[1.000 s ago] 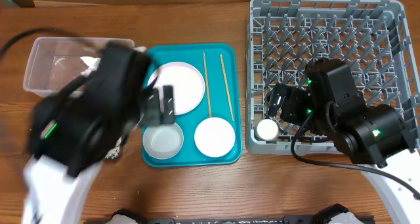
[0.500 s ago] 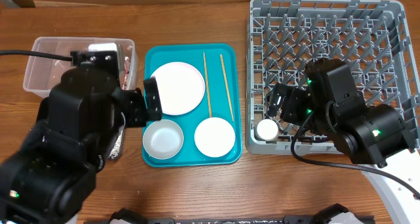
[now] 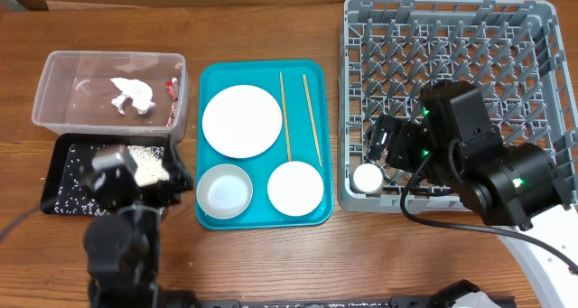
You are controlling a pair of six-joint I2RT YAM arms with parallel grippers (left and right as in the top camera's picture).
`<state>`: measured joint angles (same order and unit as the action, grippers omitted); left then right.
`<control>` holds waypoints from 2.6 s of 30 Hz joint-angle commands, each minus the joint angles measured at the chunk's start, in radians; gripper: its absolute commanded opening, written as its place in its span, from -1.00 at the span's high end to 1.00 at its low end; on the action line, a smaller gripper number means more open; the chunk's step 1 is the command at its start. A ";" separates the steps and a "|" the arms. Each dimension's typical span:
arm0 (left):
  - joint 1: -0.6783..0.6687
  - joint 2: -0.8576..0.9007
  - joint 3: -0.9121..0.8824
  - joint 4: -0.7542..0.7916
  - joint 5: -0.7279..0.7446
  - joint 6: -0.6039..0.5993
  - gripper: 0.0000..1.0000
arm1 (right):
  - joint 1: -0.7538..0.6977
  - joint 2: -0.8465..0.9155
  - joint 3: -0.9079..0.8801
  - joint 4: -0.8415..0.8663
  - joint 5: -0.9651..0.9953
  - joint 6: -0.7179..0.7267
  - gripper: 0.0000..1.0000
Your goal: Sort waste into correct bins and load items into the dishwasher
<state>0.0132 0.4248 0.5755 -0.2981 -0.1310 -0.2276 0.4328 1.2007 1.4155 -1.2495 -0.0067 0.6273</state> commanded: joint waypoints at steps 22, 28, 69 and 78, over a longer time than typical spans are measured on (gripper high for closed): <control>0.080 -0.420 -0.571 0.234 0.024 0.011 -1.00 | -0.001 -0.005 0.011 0.006 0.013 -0.006 -1.00; 0.080 -0.420 -0.571 0.234 0.024 0.011 -1.00 | -0.001 -0.005 0.011 0.008 0.012 -0.003 -1.00; 0.080 -0.420 -0.571 0.234 0.024 0.011 -1.00 | 0.333 0.606 -0.244 0.378 0.049 -0.163 0.92; 0.080 -0.420 -0.571 0.234 0.024 0.011 -1.00 | 0.307 0.246 0.013 0.080 0.800 0.213 0.92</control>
<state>0.0872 0.0151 0.0090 -0.0662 -0.1047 -0.2283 0.7624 1.5475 1.3903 -1.1385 0.4557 0.6624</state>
